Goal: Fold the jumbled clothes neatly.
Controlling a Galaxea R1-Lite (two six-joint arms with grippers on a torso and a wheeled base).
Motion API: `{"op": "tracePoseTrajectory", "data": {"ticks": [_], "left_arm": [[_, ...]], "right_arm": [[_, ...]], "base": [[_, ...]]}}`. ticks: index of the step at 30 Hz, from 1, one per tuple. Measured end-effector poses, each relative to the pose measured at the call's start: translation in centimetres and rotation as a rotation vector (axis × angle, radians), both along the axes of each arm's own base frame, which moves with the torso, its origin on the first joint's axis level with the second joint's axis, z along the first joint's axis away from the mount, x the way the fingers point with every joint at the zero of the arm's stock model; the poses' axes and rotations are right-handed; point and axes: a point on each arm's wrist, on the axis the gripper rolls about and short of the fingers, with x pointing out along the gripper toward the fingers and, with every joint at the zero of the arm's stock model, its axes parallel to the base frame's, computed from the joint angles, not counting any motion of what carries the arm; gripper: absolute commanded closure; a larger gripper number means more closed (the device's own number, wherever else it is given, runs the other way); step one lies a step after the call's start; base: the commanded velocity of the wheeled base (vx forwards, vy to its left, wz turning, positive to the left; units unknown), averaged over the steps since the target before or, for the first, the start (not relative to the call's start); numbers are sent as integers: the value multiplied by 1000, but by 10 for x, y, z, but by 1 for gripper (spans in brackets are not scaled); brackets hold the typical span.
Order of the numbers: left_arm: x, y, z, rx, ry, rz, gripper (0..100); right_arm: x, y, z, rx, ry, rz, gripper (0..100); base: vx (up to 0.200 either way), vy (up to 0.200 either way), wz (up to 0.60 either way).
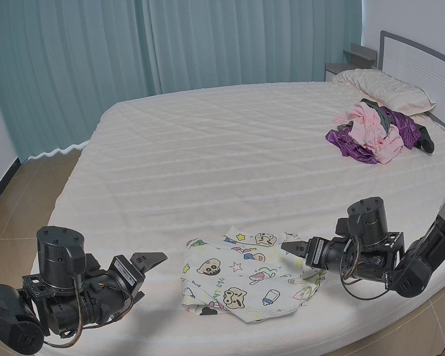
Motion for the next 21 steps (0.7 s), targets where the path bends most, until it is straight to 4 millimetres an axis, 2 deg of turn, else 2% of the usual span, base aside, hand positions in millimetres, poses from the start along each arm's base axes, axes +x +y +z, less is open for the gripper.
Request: {"op": "tracePoseTrajectory", "data": {"ticks": [9,21], "left_arm": [[0,0,-1,1,2,0,0],[1,0,-1,3,5,1,0]], "right_arm": [[7,9,-10,8,19,26,0],[-1,-1,13,7,-34,-20,0]], "base": [[0,0,0],[0,0,0]]}}
